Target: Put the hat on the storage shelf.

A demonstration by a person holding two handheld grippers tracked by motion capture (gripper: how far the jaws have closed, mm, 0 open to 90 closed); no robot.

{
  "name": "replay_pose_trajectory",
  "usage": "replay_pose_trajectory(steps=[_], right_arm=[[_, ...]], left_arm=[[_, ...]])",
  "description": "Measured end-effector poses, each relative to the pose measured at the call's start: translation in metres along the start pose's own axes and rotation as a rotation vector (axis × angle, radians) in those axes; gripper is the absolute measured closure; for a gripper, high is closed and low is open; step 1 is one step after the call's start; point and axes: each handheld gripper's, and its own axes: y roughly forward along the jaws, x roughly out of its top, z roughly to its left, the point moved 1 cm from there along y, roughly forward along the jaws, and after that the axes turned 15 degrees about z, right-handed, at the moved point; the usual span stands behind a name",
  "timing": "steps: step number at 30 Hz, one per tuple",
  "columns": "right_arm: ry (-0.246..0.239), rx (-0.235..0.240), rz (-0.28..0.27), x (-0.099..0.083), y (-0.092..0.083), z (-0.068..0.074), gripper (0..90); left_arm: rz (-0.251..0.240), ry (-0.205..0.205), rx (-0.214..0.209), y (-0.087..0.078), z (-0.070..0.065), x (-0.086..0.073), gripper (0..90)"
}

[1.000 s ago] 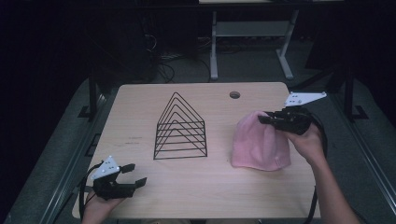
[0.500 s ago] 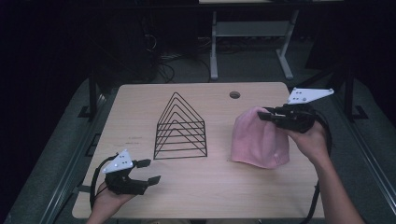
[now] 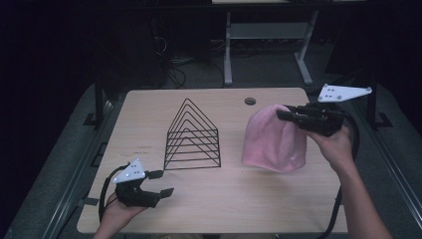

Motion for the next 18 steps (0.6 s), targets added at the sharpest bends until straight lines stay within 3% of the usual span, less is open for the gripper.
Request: replay_pose_trajectory(steps=[6,12,18], right_arm=[[-0.024,0.040,-0.064,0.016,-0.005,0.007,77.0],[-0.061,0.070,-0.097,0.037,-0.008,0.015,77.0],[-0.108,0.084,-0.103,0.061,-0.005,0.025,77.0]], left_arm=[[-0.010,0.000,-0.019,-0.004,0.000,0.005,27.0],[-0.065,0.004,-0.084,-0.017,0.002,0.014,29.1],[-0.081,0.051,-0.129,-0.033,0.006,0.029,29.7]])
